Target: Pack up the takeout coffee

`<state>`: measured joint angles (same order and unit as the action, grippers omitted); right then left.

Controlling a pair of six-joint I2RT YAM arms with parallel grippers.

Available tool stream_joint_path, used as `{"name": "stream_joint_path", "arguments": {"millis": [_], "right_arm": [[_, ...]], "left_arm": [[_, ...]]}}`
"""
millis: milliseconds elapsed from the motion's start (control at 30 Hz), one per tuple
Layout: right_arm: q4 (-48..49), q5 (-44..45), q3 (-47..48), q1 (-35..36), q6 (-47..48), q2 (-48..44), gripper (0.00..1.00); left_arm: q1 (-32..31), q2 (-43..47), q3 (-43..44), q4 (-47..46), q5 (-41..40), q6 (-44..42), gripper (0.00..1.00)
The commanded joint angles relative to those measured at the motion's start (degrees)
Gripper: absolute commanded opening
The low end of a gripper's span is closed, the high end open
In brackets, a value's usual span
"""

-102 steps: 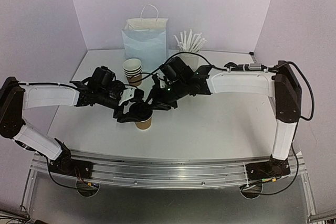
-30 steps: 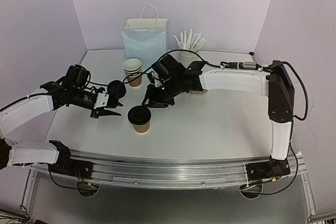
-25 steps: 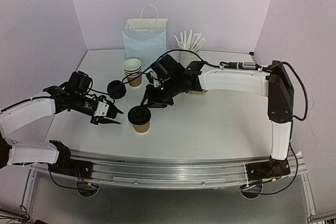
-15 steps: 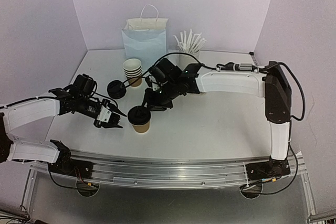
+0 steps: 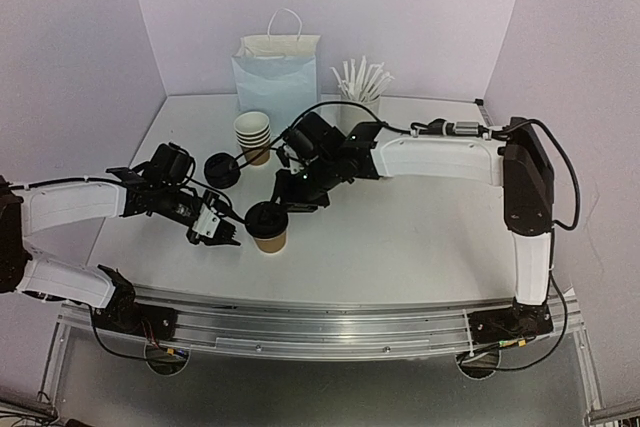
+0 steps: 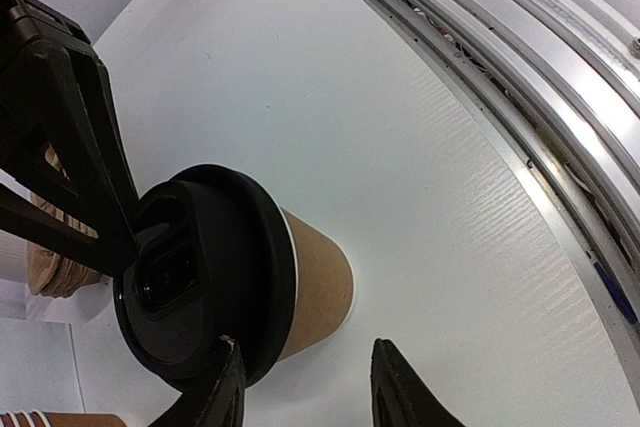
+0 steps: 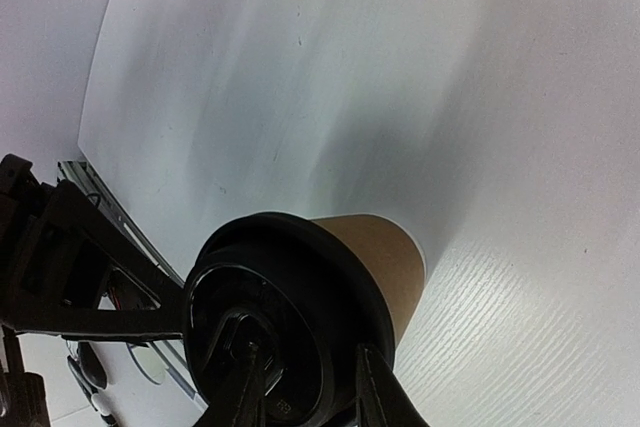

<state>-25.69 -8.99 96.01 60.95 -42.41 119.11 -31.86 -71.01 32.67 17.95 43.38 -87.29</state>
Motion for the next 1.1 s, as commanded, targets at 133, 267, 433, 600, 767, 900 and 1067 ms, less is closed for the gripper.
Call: {"name": "stream_joint_path", "arguments": {"millis": [133, 267, 433, 600, 767, 900, 1067], "right_arm": [[-1.16, -1.09, 0.73, 0.97, 0.81, 1.76, 0.27], [-1.11, -0.17, -3.9, 1.62, 0.98, 0.84, 0.27], [-0.87, 1.04, -9.2, 2.94, 2.94, 1.78, 0.26], [0.77, 3.45, -14.19, 3.22, 2.88, 3.04, 0.24], [2.4, 3.77, -17.45, 3.27, 2.36, 3.64, 0.23], [2.37, 4.87, -17.15, 3.39, 2.93, 3.83, 0.23], [1.81, 6.24, -11.95, 3.39, 5.11, 1.61, 0.23]], "left_arm": [[-0.34, -1.87, -0.26, 6.69, -3.44, -10.03, 0.42], [-0.78, -3.56, -0.45, 9.07, -5.59, -12.8, 0.41], [-2.34, -7.09, 0.04, 11.05, -8.14, -15.81, 0.41], [-3.65, -9.67, -1.77, 10.96, -11.79, -19.31, 0.4], [-3.66, -10.41, -5.39, 9.76, -14.31, -23.96, 0.39], [-3.65, -9.84, -4.85, 9.29, -14.11, -20.03, 0.39], [-3.65, -6.5, 2.91, 10.83, -9.28, -2.91, 0.47]]}}
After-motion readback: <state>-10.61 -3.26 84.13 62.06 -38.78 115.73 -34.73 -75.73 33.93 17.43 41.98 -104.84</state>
